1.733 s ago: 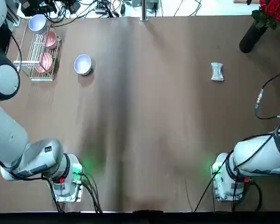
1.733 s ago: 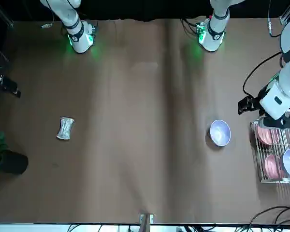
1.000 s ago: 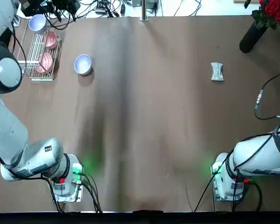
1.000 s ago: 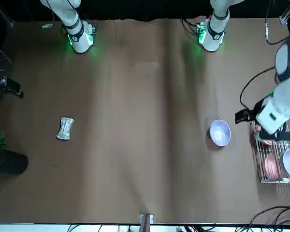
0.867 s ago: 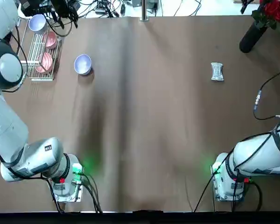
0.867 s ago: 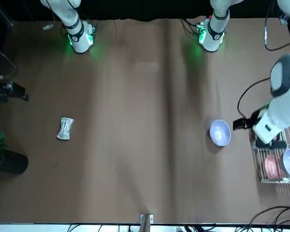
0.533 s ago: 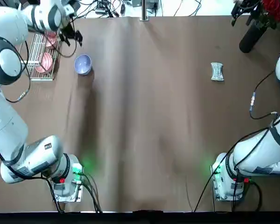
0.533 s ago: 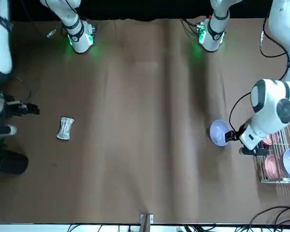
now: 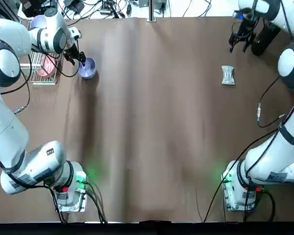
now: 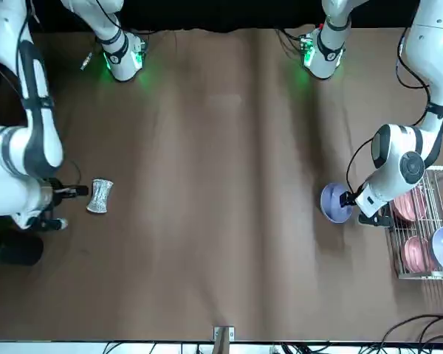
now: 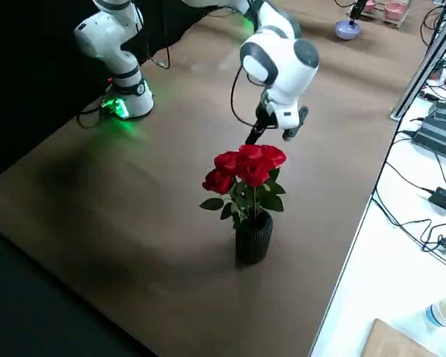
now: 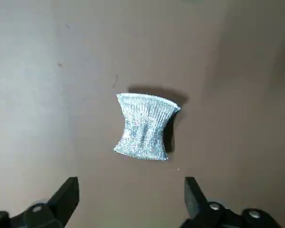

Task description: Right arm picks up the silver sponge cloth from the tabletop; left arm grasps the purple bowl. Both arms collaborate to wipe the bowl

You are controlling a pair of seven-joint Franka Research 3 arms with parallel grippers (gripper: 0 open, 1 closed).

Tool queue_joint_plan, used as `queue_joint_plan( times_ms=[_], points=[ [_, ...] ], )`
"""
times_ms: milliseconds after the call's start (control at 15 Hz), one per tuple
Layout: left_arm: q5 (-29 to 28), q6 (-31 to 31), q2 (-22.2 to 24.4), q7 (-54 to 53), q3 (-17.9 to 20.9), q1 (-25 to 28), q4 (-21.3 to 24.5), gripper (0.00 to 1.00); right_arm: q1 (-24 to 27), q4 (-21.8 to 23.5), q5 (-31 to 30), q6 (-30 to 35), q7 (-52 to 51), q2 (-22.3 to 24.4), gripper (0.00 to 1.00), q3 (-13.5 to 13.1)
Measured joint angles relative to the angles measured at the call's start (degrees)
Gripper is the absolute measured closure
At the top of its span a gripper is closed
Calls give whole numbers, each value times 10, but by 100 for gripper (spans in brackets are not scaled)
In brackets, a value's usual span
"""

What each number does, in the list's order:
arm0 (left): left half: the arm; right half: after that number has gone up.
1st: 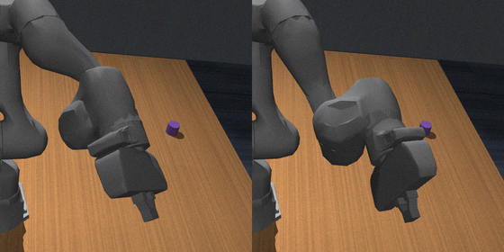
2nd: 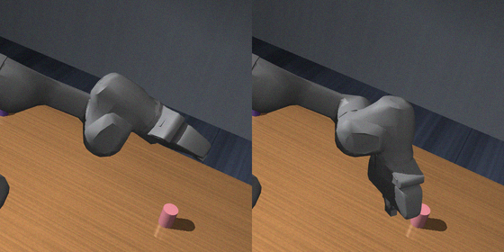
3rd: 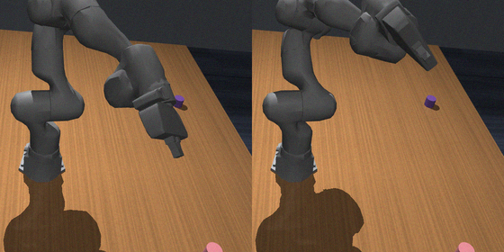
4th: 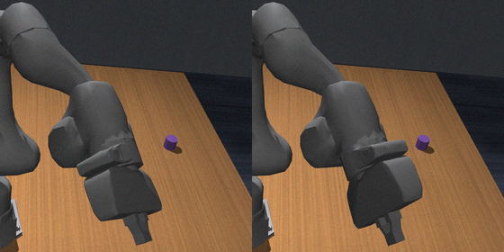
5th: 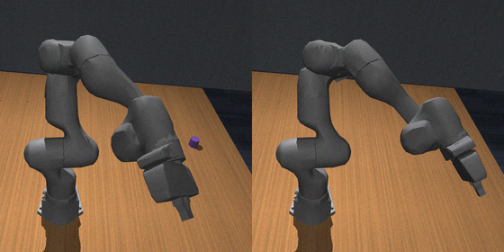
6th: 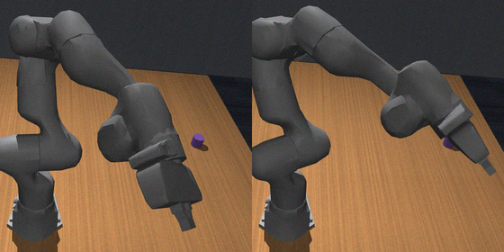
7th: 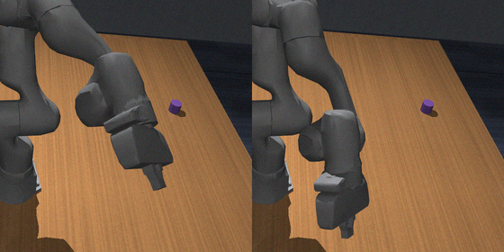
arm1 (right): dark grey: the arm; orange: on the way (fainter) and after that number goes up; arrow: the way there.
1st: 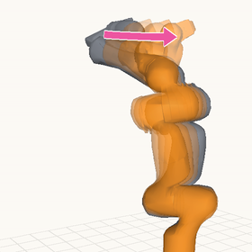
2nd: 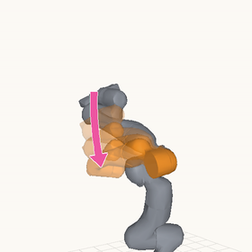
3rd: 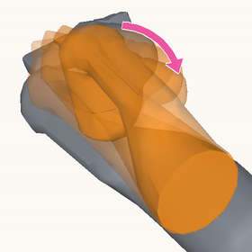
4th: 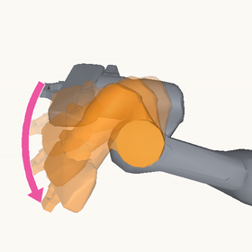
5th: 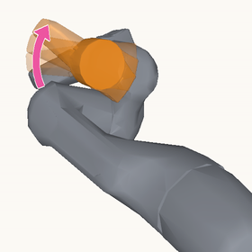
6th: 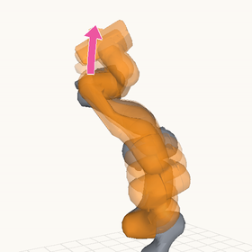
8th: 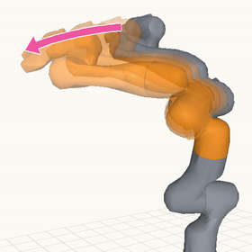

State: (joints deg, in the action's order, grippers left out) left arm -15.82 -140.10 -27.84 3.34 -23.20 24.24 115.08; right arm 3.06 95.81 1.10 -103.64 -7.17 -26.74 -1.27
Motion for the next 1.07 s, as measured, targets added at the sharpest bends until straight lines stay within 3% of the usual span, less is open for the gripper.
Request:
queue_joint_plan(
  times_ms=[67,133,200,267,600,800,867,1067],
  points=[
    [0,-3,0,0,0,0,2,35,1,13,0,-6,0,-2,11,0],
    [0,-3,0,0,0,0,4,40,1,21,0,-8,0,-4,22,-1],
    [0,-3,0,0,0,0,6,54,2,26,0,-9,0,-7,32,-1],
    [0,-4,-1,0,0,0,7,61,3,29,0,-12,1,-10,35,-1],
    [0,-7,-3,0,0,1,9,65,5,32,0,-77,1,-55,41,-1],
    [0,-13,-6,0,0,1,9,93,5,32,0,-90,1,-70,42,-1],
    [0,-14,-3,1,-3,2,6,96,5,32,0,-90,1,-72,46,-1],
    [0,-18,-2,2,-5,2,3,96,5,32,0,-89,1,-77,45,-1]
  ],
)
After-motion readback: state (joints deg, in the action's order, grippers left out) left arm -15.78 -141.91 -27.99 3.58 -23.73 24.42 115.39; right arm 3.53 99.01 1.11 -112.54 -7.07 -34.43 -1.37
